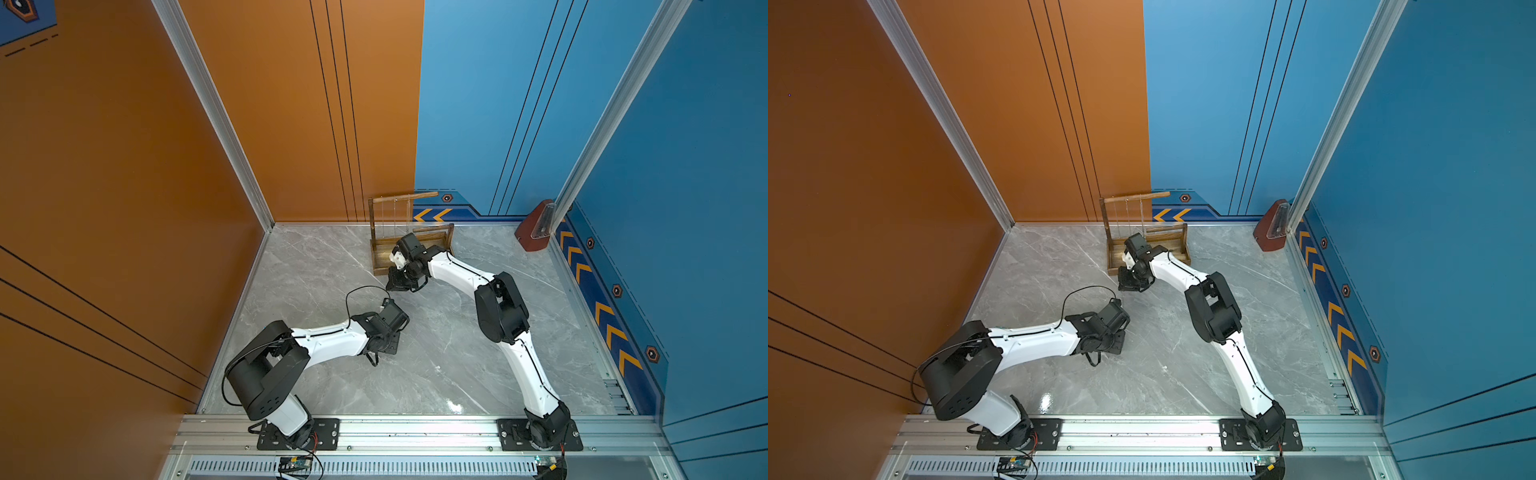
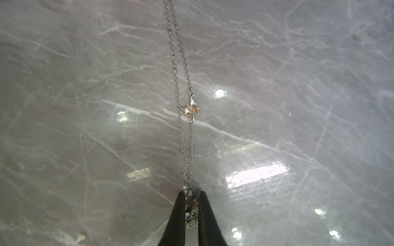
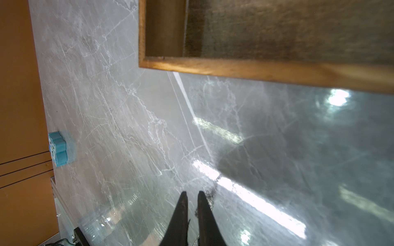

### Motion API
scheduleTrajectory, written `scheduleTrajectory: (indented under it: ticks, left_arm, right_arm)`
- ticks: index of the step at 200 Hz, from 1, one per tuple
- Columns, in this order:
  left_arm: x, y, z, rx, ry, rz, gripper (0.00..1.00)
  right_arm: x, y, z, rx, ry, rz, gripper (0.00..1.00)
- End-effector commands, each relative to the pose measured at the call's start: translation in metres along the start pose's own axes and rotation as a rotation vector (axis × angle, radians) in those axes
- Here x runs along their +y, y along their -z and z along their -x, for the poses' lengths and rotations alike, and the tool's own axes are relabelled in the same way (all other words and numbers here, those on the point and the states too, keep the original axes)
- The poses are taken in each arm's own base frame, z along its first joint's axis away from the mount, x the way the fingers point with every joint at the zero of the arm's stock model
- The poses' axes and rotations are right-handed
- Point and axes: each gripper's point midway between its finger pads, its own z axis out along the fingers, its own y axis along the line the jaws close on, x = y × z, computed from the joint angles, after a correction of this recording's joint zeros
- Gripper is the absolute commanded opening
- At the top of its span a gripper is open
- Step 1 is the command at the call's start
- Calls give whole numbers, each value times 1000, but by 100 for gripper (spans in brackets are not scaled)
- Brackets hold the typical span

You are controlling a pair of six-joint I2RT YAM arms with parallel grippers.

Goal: Take the necklace off the jewelry display stand
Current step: Place the necklace at the center of the board.

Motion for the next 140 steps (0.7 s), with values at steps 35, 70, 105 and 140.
scheduleTrajectory:
  ticks: [35, 70, 105, 140]
  left_arm:
    - [38, -7, -88, 324, 31, 100, 9]
    - [36, -4, -84, 314, 63, 82, 9]
    - [30, -1, -80, 308, 96, 53, 18]
    - [24, 5, -74, 291, 127, 19, 21]
  right_arm:
    - [0, -12, 3, 10, -19, 0, 15]
    - [-7, -10, 8, -11, -27, -25, 18]
    - [-5, -6, 15, -31, -26, -11, 24]
    - [2, 3, 23, -63, -18, 1, 31]
